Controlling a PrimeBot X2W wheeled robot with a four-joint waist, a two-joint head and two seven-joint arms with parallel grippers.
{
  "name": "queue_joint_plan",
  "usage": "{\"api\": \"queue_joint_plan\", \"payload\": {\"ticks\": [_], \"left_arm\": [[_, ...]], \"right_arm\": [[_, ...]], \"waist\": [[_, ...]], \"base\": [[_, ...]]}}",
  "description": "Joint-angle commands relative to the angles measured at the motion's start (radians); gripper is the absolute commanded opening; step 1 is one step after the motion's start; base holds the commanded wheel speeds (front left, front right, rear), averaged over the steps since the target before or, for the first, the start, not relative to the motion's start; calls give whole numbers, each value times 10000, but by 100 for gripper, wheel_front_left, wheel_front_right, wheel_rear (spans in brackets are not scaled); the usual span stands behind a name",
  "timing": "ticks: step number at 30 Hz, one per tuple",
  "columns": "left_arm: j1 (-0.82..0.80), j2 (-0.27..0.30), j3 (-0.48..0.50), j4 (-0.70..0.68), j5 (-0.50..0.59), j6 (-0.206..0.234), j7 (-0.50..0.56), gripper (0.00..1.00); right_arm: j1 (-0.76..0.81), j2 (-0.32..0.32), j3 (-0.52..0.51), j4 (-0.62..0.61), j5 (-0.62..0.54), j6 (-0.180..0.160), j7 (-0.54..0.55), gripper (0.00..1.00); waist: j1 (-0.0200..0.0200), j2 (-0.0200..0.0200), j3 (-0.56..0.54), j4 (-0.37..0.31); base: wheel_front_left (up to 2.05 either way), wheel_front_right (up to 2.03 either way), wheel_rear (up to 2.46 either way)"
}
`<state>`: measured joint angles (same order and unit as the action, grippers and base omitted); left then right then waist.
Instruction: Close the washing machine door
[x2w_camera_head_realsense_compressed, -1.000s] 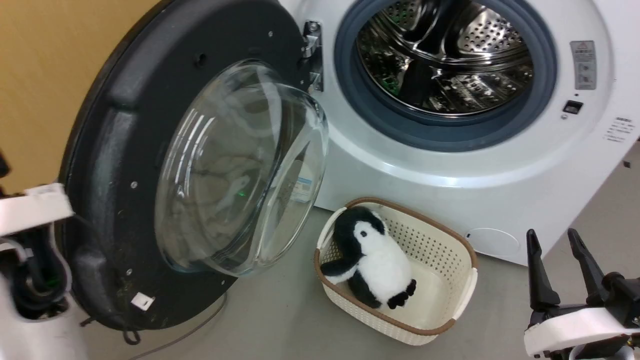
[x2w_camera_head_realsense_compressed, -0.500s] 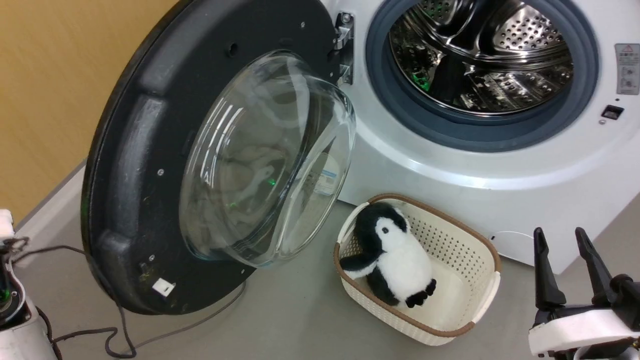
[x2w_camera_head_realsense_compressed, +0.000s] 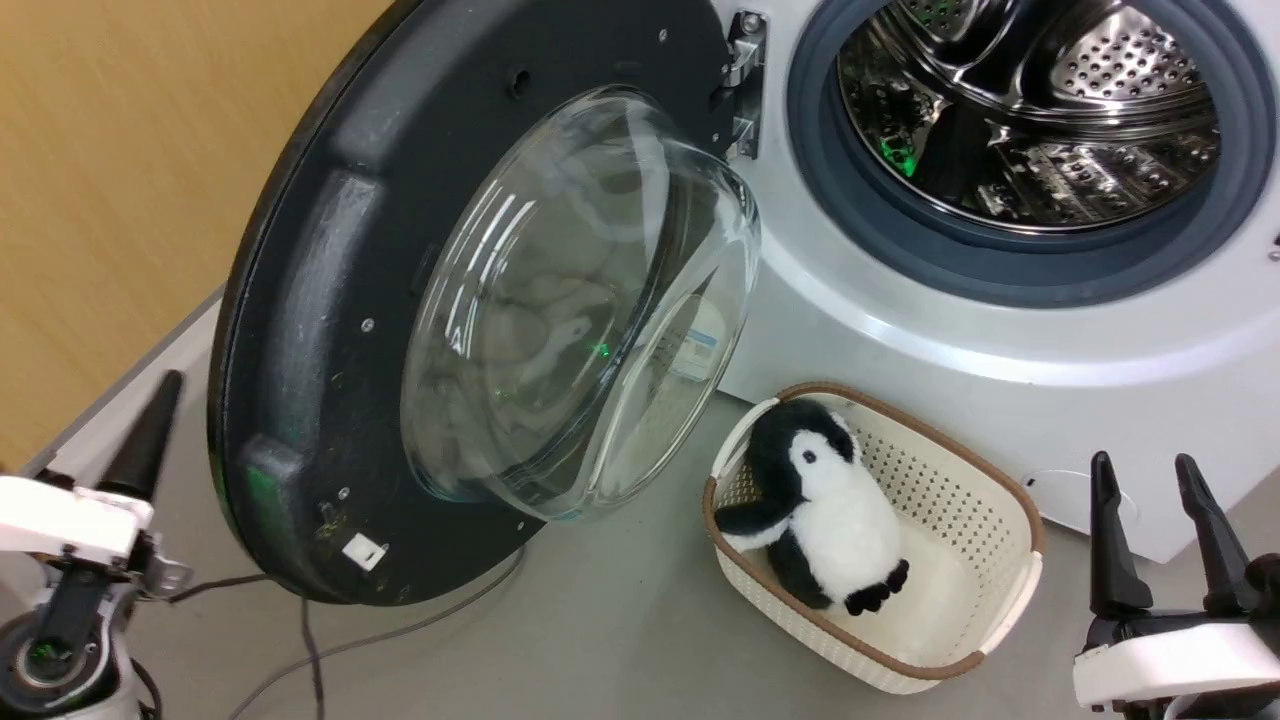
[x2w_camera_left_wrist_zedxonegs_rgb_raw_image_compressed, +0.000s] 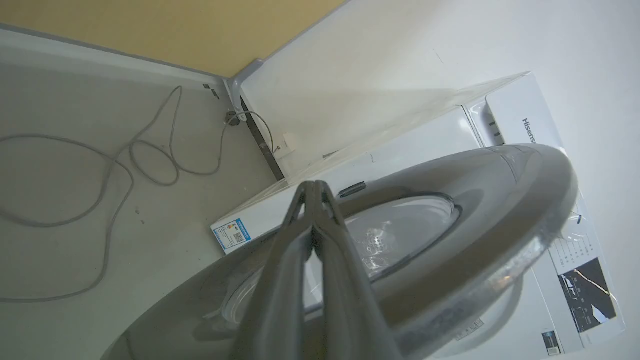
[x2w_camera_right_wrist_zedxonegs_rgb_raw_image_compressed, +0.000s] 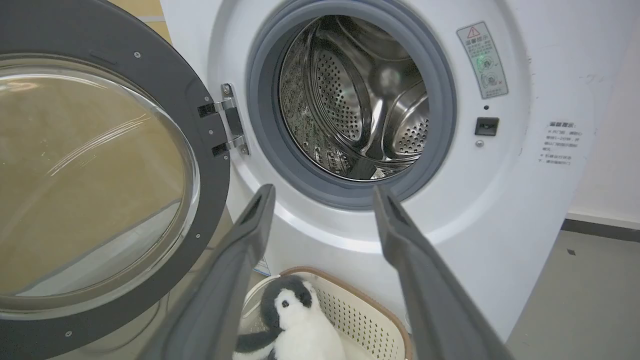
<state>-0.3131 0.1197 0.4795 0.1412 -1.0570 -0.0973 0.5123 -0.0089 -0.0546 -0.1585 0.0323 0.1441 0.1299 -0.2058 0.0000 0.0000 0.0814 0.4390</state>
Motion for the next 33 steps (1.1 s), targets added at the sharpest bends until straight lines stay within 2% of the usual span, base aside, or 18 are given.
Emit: {"api": "queue_joint_plan", "payload": {"ticks": [1,8,14,20,23,27,33], "left_arm": [[135,15,-44,-103,-277,-89,178,0],[932,-9,-1210,-896,-1628,-170,1615,0],[1424,56,-1932,-1626,-2525,-236,2401,0],[1887,-180,-3020,-2749,-3397,-302,2939,0],[2108,-331,-3804,-3338,-3666,-333,3011,0],[2338,-432,-4899,-3860,-3356,-333,2645,0],[2320,-451,-6395,-3749,-2989,-333,1847,0]], "right_arm": [[63,35,-64,18,94,7,-105,100],[73,38,-215,42,176,7,-251,100],[57,40,-314,47,271,7,-376,100],[16,42,-389,45,330,8,-501,100],[-20,43,-394,70,374,8,-559,100],[-71,43,-326,75,381,8,-559,100],[-182,43,-266,96,385,8,-559,100]], "waist": [[0,0,37,63],[0,0,103,354],[0,0,124,514],[0,0,177,497],[0,0,174,363],[0,0,151,-94],[0,0,186,-995]], "base": [[0,0,0],[0,0,0],[0,0,0],[0,0,0],[0,0,0],[0,0,0],[0,0,0]]}}
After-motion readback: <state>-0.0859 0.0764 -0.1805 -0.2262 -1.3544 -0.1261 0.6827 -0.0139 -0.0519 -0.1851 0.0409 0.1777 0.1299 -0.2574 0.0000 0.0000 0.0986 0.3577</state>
